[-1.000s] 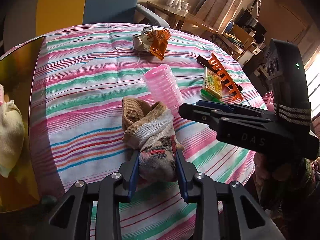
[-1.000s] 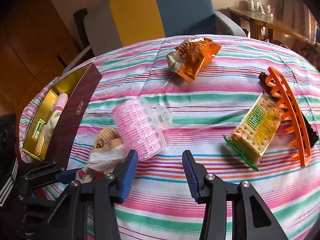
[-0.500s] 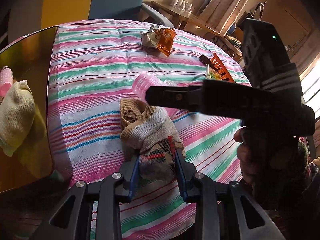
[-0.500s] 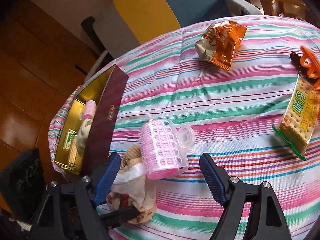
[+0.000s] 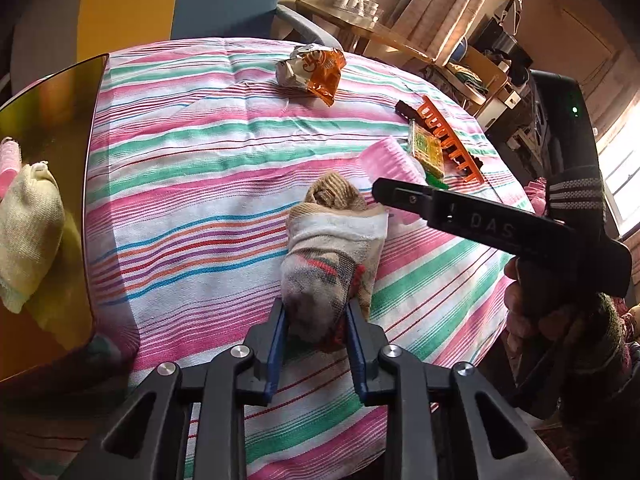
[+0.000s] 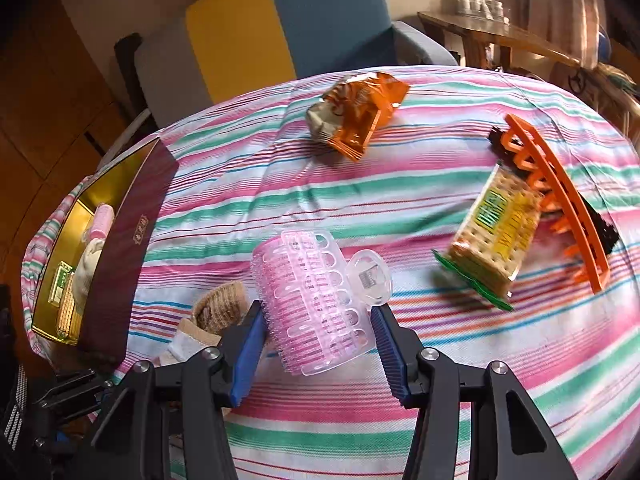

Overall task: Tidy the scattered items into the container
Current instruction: 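Lift the sock and pink roller and carry both toward the gold tray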

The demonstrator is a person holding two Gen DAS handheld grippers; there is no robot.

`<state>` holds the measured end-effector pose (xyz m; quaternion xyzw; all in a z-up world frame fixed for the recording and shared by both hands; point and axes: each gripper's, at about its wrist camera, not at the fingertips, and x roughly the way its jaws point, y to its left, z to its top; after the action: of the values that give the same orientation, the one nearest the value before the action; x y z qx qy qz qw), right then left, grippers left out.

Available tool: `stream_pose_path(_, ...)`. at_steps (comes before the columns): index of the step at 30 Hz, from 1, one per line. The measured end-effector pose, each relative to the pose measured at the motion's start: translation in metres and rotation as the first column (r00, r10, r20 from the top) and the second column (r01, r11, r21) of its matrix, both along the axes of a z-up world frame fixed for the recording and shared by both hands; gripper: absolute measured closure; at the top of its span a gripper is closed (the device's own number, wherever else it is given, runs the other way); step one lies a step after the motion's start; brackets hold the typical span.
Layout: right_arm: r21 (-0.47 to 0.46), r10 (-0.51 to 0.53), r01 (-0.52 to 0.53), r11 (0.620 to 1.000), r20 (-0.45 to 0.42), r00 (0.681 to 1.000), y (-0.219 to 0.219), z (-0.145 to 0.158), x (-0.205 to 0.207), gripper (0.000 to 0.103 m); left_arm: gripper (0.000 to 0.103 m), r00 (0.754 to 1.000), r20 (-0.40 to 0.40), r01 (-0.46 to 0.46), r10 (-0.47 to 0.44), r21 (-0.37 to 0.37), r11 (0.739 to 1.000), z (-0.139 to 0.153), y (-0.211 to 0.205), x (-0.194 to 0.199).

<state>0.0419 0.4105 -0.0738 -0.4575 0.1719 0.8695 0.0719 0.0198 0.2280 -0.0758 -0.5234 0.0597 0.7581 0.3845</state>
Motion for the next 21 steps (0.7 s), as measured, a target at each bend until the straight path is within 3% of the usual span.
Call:
stream_pose_path(4,-0.058,-0.134,0.133,0.989,-0.012,0.991,0.038,-0.003,0.023,0.05,0.077,1.0,0.015,-0.007,0.006,0.013,1.0,0.001,-0.002,-0.001)
stream_pose_path(7,-0.062,-0.156,0.155,0.986,-0.008,0.988,0.052,-0.002,0.041,0.05,0.073,1.0,0.003,-0.008,0.008,0.027,1.0,0.005,-0.002,-0.001)
stream_pose_path(9,-0.052,-0.145,0.144,0.988,-0.009,0.989,0.051,-0.001,0.049,0.05,0.063,1.0,-0.021,-0.005,0.006,0.035,0.999,0.01,-0.001,0.0)
stream_pose_path(12,-0.055,-0.126,0.126,0.991,-0.012,0.992,0.047,-0.003,0.057,0.047,0.058,0.999,-0.051,0.017,-0.015,0.036,0.999,0.018,0.001,0.0)
stream_pose_path(18,-0.066,-0.118,0.115,0.991,-0.032,0.993,0.039,-0.005,0.066,0.044,0.055,0.996,-0.076,0.043,-0.043,-0.002,0.999,0.019,0.014,-0.006)
stream_pose_path(21,-0.075,-0.112,0.109,0.991,-0.041,0.993,0.036,-0.004,0.07,0.032,0.054,0.994,-0.088,0.06,-0.063,-0.03,0.998,0.016,0.025,-0.009)
